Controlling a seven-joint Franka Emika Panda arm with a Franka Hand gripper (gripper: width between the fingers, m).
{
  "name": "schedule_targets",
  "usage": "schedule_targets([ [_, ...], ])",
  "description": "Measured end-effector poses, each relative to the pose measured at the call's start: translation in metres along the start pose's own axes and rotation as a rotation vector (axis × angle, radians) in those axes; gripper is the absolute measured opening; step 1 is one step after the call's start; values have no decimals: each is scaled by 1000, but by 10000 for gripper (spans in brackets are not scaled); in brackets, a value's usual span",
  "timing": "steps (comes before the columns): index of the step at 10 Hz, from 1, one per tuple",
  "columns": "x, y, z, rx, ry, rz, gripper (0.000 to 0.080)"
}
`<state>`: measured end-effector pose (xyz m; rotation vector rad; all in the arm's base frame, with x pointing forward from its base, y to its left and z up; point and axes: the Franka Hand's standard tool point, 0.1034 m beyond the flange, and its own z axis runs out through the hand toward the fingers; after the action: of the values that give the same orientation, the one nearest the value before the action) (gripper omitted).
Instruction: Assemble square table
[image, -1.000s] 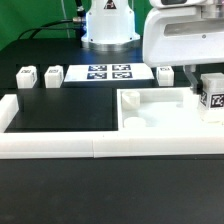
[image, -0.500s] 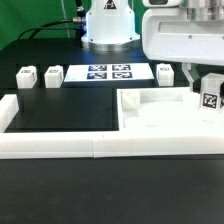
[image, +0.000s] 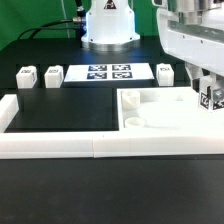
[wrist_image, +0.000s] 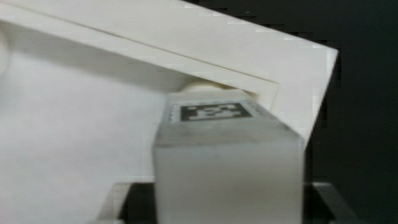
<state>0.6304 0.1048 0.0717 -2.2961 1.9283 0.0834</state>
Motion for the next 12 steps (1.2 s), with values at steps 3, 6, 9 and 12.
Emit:
schedule_targets([
  [3, -1, 1, 1, -4, 2, -77, 449],
  [6, -9, -1, 1, -8, 11, -468, 634],
  [9, -9, -1, 1, -17, 15, -745, 648],
  [12, -20, -6, -2, -46, 58, -1184, 648],
])
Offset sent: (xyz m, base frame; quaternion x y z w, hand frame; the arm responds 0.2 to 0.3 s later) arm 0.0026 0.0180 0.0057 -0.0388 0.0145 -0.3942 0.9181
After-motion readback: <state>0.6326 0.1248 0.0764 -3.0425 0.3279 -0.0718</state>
